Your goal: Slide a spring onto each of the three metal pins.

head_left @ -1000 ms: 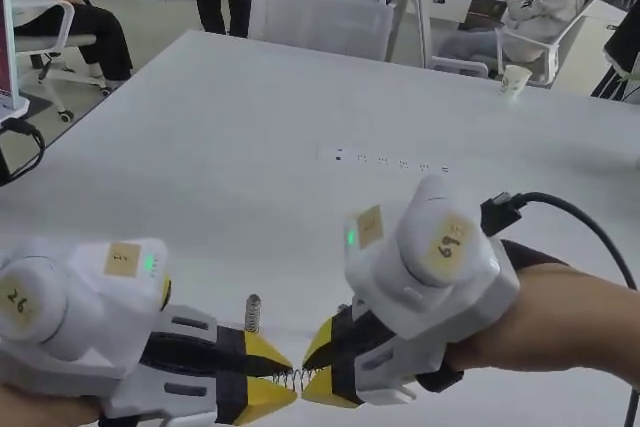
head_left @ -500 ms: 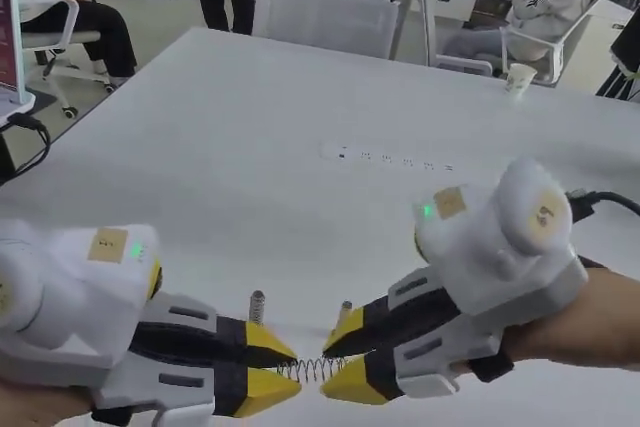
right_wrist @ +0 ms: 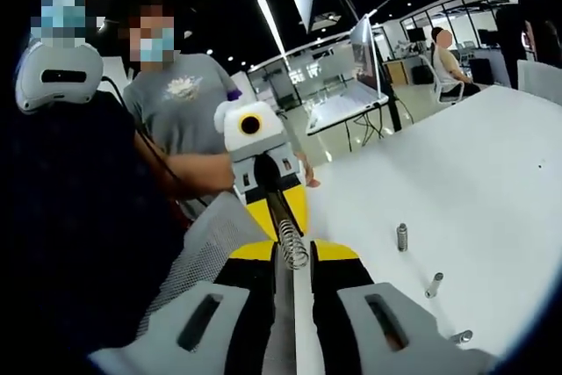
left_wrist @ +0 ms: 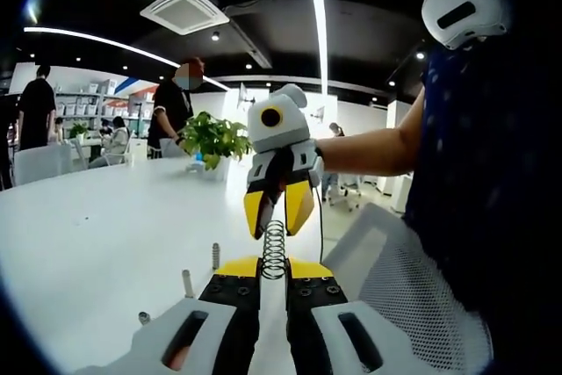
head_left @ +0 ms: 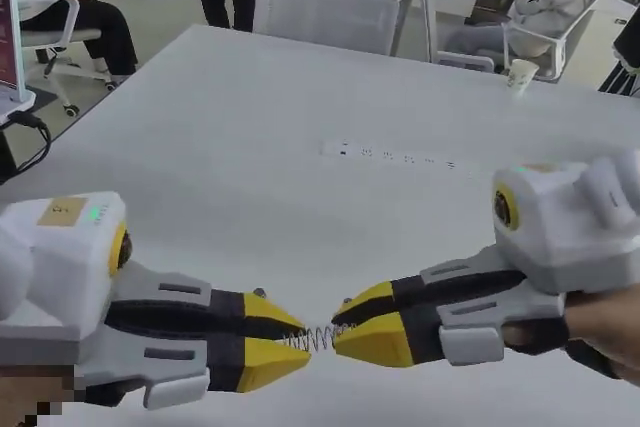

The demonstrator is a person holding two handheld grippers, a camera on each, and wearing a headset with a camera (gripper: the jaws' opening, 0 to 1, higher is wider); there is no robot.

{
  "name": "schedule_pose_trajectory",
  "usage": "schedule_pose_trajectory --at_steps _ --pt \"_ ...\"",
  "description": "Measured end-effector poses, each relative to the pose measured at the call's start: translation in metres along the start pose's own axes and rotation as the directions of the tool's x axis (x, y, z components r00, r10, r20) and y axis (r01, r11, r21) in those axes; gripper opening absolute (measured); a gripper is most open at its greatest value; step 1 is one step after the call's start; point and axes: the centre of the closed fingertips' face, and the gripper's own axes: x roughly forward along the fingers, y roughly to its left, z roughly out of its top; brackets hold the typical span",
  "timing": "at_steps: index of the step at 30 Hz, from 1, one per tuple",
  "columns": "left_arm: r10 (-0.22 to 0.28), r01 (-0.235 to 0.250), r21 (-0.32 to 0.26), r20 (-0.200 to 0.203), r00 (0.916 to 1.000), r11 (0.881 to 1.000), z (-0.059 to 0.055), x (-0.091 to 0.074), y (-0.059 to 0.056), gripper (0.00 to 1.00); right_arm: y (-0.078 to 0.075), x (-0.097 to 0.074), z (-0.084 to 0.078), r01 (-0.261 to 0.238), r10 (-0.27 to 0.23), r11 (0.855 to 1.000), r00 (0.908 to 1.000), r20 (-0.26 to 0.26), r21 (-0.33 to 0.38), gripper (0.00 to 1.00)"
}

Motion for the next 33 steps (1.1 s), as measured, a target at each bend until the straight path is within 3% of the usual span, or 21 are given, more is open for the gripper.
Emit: schedule_pose_trajectory --at_steps 5,20,22,26,29,32,33 --pt "0.0 0.0 0.004 0.011 0.9999 1.0 0.005 0.001 -0.001 0.02 0.0 -0.001 -0.001 -0.012 0.011 1.0 0.9999 0.012 0.022 0.15" --pt "-0.007 0.007 0.017 0.009 0.9999 1.0 0.005 0.005 -0.002 0.03 0.009 0.01 -0.002 -0.028 0.029 0.999 0.9994 -0.019 0.024 0.09" --pt "-0.002 0.003 0.026 -0.008 1.0 1.0 0.002 0.007 -0.002 0.02 0.009 0.01 0.001 -0.021 0.022 1.0 0.9994 -0.027 0.018 0.09" --pt "-0.005 0.005 0.02 -0.007 1.0 1.0 0.001 0.007 -0.002 0.02 0.009 0.011 0.003 -0.002 0.0 1.0 0.996 -0.09 -0.025 0.09" --pt "-0.001 0.002 0.024 -0.009 1.0 1.0 0.0 0.007 0.0 0.02 0.006 0.01 0.0 0.023 -0.033 0.998 0.9823 -0.184 -0.056 0.09" --pt "-0.001 0.002 0.033 -0.026 0.9997 0.999 -0.003 0.01 -0.001 0.02 0.005 0.01 -0.004 0.048 -0.079 0.993 0.9495 -0.303 -0.111 0.08" --pt "-0.002 0.003 0.035 -0.028 0.9996 0.999 -0.004 0.011 -0.001 0.02 0.006 0.011 -0.004 0.038 -0.086 0.989 0.9344 -0.346 -0.143 0.08"
